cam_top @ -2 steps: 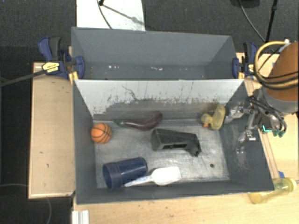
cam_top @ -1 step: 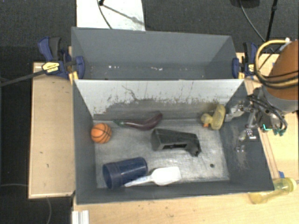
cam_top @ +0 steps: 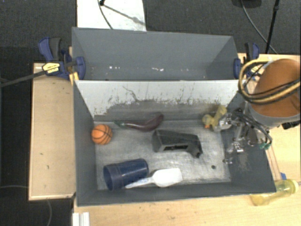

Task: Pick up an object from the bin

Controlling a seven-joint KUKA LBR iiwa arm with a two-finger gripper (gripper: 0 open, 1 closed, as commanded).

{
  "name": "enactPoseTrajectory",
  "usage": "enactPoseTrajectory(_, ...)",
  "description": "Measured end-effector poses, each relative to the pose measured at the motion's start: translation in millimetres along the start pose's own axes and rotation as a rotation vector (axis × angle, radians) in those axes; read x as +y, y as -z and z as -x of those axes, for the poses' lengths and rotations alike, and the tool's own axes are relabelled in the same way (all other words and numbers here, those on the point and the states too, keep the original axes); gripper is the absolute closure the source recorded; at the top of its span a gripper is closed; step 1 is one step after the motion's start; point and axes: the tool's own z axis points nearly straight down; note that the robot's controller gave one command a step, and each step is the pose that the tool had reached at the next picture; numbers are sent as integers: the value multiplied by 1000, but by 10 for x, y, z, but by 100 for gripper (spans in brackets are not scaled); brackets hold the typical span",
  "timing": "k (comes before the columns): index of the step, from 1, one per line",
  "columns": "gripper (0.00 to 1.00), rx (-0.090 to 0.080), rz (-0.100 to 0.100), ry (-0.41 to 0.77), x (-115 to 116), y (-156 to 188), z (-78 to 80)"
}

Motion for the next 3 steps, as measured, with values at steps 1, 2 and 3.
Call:
enactPoseTrajectory(1,100,-4,1,131,305,-882,192)
enactPoseTrajectory(2,100,-4,1,132,305,-882,192)
enactPoseTrajectory(3,100,13,5,95,267,-446,60)
